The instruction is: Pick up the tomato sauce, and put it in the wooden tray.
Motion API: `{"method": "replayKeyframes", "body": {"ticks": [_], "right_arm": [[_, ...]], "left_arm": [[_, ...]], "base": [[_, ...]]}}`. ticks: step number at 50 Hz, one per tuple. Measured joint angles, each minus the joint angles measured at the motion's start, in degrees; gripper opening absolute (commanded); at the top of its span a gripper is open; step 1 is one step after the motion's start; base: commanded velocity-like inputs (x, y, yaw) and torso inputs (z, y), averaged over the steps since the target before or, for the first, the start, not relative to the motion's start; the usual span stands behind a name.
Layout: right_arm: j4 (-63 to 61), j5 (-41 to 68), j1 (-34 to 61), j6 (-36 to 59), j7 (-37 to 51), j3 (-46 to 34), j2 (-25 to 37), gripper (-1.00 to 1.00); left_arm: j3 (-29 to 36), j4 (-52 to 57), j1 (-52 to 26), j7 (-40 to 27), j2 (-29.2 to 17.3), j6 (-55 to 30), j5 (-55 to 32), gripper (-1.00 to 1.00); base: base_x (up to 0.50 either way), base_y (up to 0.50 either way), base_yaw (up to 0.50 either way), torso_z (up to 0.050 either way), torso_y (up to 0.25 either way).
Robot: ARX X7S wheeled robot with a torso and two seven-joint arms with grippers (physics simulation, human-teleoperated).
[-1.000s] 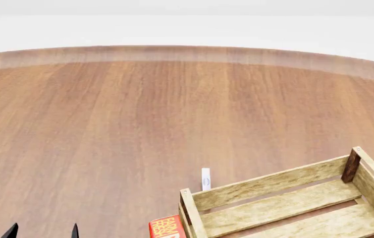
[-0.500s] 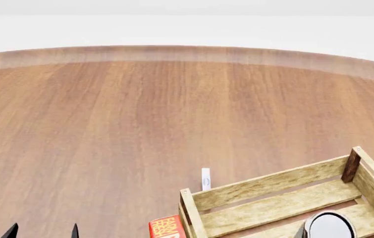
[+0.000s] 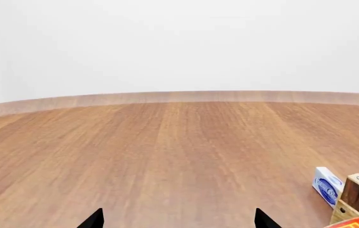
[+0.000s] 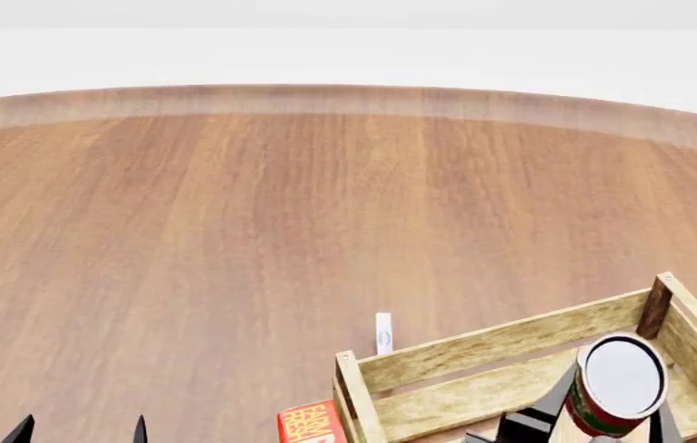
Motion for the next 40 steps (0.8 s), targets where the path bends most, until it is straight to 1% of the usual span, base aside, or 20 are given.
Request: {"method": "replayKeyframes", "body": {"ticks": [12, 22, 32, 40], "right_arm": [[2.00, 1.04, 4.52, 3.25, -0.04, 0.06, -0.55, -1.00], [6.02, 1.46, 8.48, 4.80, -0.62, -0.19, -1.49, -1.00], [11.52, 1.39, 12.70, 5.30, -1.55, -0.47, -2.56, -1.00], [18.31, 1.14, 15.93, 3.96, -2.86, -0.53, -3.79, -1.00]], "left_arm": [[0.16, 0.01, -0.05, -0.14, -0.11, 0.02, -0.12, 1.00], [0.29, 0.01, -0.09, -0.25, -0.19, 0.06, -0.20, 1.00], [0.39, -0.60, -0.28, -0.18, -0.17, 0.46, -0.28, 1.00], [0.48, -0.57, -0.28, -0.28, -0.25, 0.46, -0.35, 1.00]], "base": [[0.00, 0.00, 0.00, 0.000, 0.001], [0.00, 0.00, 0.00, 0.000, 0.000], [0.00, 0.00, 0.00, 0.000, 0.000], [0.00, 0.00, 0.00, 0.000, 0.000]]}}
